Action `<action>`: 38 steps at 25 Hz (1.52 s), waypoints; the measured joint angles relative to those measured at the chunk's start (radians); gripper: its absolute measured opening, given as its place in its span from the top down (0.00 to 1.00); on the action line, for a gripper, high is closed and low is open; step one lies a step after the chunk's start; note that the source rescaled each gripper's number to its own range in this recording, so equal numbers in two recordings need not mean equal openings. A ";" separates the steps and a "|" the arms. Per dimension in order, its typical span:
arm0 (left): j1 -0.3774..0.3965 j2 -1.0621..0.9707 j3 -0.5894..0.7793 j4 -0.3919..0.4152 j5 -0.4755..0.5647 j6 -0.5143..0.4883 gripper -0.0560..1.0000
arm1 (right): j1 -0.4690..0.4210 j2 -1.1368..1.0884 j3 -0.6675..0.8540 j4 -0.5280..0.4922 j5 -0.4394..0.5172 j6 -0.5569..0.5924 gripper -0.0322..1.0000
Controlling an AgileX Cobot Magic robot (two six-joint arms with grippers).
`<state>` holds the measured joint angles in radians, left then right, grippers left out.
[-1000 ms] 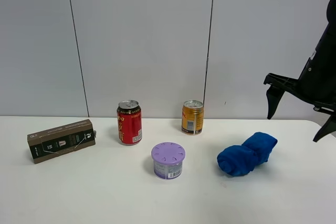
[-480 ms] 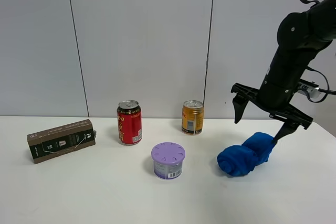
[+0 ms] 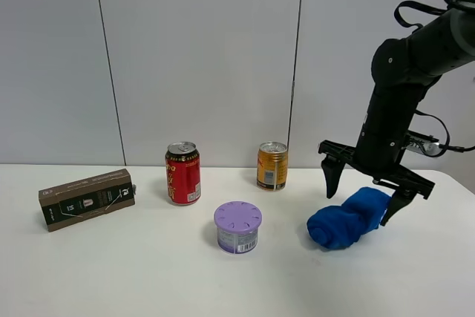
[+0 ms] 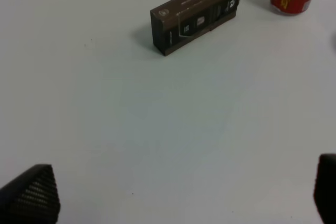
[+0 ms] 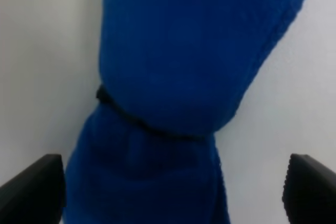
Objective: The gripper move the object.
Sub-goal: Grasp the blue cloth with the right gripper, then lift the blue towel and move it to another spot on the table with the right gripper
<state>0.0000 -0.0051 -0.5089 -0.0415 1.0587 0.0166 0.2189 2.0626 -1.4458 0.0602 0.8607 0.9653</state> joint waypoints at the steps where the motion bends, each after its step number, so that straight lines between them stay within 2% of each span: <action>1: 0.000 0.000 0.000 0.000 0.000 0.000 0.00 | 0.000 0.005 0.000 -0.002 0.000 0.004 0.27; 11: 0.000 0.000 0.000 0.000 0.000 0.000 0.00 | 0.000 0.055 0.000 -0.025 -0.035 0.037 0.28; 17: 0.000 0.000 0.000 0.000 0.000 0.000 0.00 | 0.000 0.077 0.000 -0.030 -0.064 0.044 0.37; 25: 0.000 0.000 0.000 0.000 0.000 0.000 0.00 | 0.000 0.100 0.000 -0.047 -0.114 0.063 0.40; 28: 0.000 0.000 0.000 0.000 0.000 0.000 0.00 | 0.000 0.105 0.000 -0.047 -0.126 0.063 0.51; 32: 0.000 0.000 0.000 0.000 0.000 0.000 0.00 | 0.000 0.105 -0.001 -0.047 -0.130 0.063 0.90; 33: 0.000 0.000 0.000 0.000 0.000 0.000 0.00 | 0.000 0.105 -0.001 -0.047 -0.131 0.063 0.97; 38: 0.000 0.000 0.000 0.000 0.000 0.000 0.00 | 0.003 0.082 -0.001 -0.049 -0.130 0.027 0.97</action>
<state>0.0000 -0.0051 -0.5089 -0.0415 1.0587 0.0166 0.2221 2.1450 -1.4465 0.0109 0.7311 0.9921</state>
